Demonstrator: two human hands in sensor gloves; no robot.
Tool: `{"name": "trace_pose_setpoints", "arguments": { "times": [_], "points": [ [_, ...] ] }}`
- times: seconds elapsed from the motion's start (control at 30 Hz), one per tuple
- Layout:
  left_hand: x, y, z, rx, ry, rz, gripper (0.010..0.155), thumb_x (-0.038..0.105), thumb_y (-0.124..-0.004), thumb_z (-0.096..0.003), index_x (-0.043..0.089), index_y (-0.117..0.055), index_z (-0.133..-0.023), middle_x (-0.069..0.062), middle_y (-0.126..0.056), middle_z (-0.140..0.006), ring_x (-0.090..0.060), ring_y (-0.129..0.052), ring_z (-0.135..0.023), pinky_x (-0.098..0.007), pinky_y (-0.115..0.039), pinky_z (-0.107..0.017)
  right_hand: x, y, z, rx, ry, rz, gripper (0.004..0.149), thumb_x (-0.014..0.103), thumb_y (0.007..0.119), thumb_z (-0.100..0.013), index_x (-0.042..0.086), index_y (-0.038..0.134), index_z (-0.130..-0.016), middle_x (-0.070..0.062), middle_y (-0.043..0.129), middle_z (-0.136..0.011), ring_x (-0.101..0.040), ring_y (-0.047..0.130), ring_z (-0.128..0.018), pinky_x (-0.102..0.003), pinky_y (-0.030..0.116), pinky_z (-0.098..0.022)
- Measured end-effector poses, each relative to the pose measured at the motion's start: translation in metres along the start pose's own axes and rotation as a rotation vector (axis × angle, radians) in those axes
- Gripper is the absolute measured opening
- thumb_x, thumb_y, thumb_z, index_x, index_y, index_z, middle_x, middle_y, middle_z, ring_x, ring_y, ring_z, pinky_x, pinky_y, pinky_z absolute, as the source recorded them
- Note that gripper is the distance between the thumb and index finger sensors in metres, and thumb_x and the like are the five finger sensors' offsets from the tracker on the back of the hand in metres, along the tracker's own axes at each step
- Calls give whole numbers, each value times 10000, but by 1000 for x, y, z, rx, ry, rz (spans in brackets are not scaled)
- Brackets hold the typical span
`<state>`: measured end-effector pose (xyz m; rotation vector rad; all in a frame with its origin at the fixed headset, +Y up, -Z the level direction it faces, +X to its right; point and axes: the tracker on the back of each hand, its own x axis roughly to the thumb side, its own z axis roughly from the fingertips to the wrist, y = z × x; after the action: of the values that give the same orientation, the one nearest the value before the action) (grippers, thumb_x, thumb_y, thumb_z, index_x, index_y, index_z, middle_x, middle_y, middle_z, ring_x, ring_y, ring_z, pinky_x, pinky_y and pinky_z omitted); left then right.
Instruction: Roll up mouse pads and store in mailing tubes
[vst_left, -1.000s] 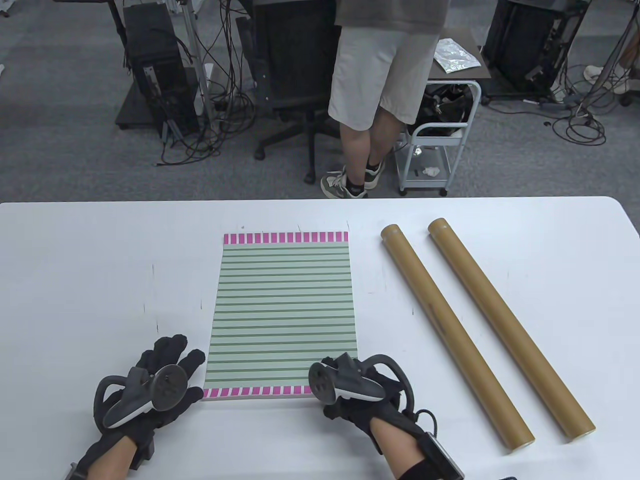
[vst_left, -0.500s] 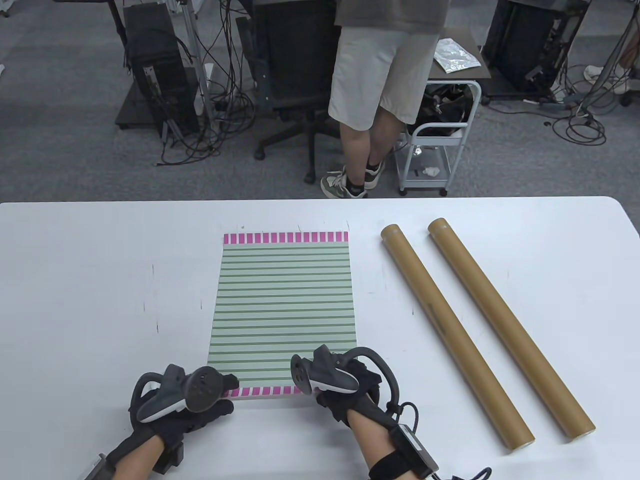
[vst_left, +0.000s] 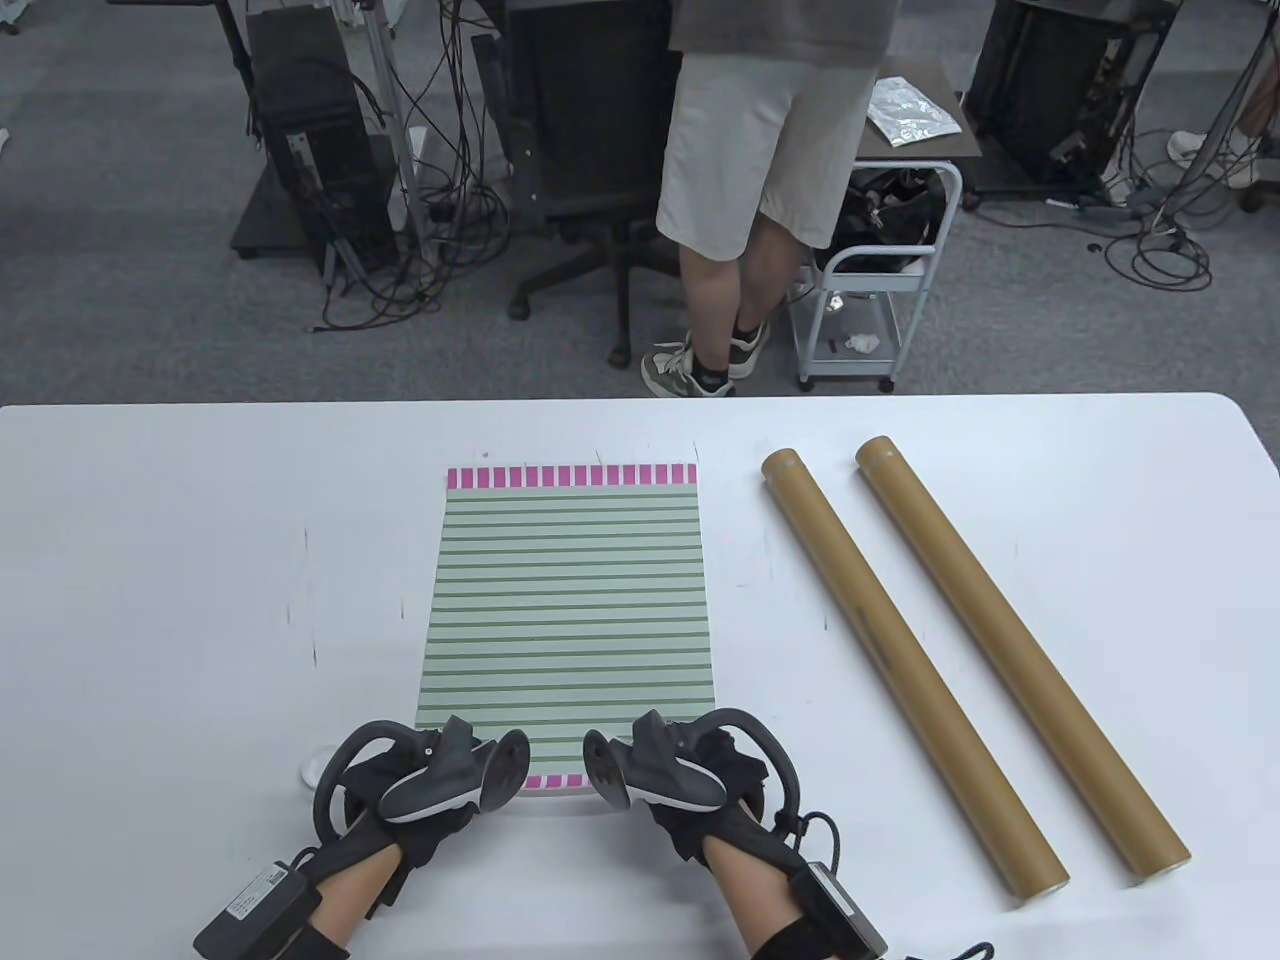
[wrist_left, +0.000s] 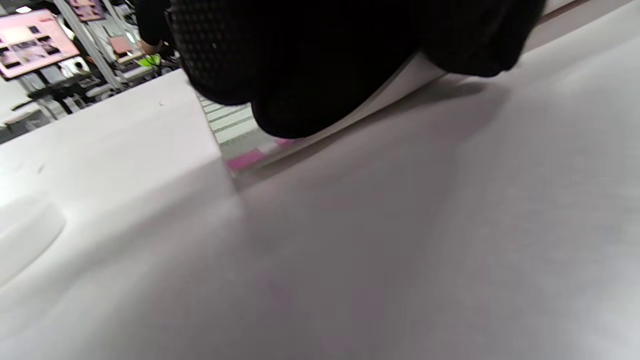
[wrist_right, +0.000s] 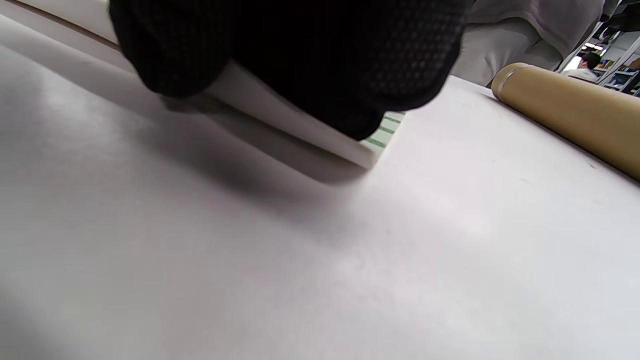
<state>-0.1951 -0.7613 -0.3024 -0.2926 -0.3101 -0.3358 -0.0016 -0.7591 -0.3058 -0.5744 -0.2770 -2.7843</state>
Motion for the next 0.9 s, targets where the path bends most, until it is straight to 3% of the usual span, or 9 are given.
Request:
{"name": "trace_pose_setpoints", "arguments": {
  "times": [0.3, 0.4, 0.47, 0.53, 0.63, 0.73, 0.9],
  "points": [
    [18, -3, 27, -7, -94, -8, 420, 499, -825, -350, 396, -802, -756, 130, -957, -670, -59, -1020, -553, -229, -893, -476, 6, 7, 36, 1, -73, -20, 385, 377, 843, -386, 212, 792, -729, 0, 917, -648, -191, 969, -486, -294, 854, -387],
    [20, -3, 29, 2, -88, -13, 416, 498, -823, -352, 387, -804, -753, 122, -958, -668, -62, -1023, -548, -227, -894, -471, 3, 10, 39, -4, -64, -41, 406, 391, 829, -387, 212, 776, -747, 1, 902, -669, -198, 966, -508, -300, 855, -398],
    [19, -4, 29, -6, -87, 7, 420, 512, -799, -361, 384, -796, -761, 117, -949, -672, -66, -1019, -554, -232, -891, -476, 0, 11, 40, -11, -63, -71, 453, 462, 786, -380, 212, 774, -757, -1, 895, -679, -200, 966, -513, -300, 854, -402],
    [17, -6, 27, -10, -81, 50, 493, 587, -754, -334, 373, -784, -777, 100, -936, -676, -74, -1008, -555, -239, -882, -477, -4, 13, 38, -20, -36, -123, 447, 476, 767, -379, 213, 784, -741, -1, 901, -657, -207, 965, -495, -312, 851, -388],
    [15, -8, 25, 49, -34, 51, 488, 591, -726, -320, 388, -790, -759, 125, -960, -607, -50, -1020, -477, -205, -895, -410, -4, 15, 35, -64, 3, -116, 395, 463, 749, -386, 222, 792, -696, 11, 905, -600, -197, 967, -441, -311, 848, -353],
    [14, -9, 21, 35, 30, 93, 697, 554, -723, -327, 352, -606, -983, 130, -968, -567, -63, -1023, -436, -212, -897, -373, -6, 15, 33, -44, 35, -147, 380, 443, 742, -392, 224, 791, -698, 12, 905, -589, -198, 963, -435, -316, 845, -352],
    [14, -11, 14, -23, 98, 66, 770, 559, -686, -331, 335, -517, -1048, 110, -928, -574, -84, -1001, -431, -243, -881, -376, -8, 15, 30, 2, 24, -181, 345, 384, 717, -428, 238, 785, -733, 6, 890, -598, -203, 949, -448, -323, 833, -370]
  ]
}}
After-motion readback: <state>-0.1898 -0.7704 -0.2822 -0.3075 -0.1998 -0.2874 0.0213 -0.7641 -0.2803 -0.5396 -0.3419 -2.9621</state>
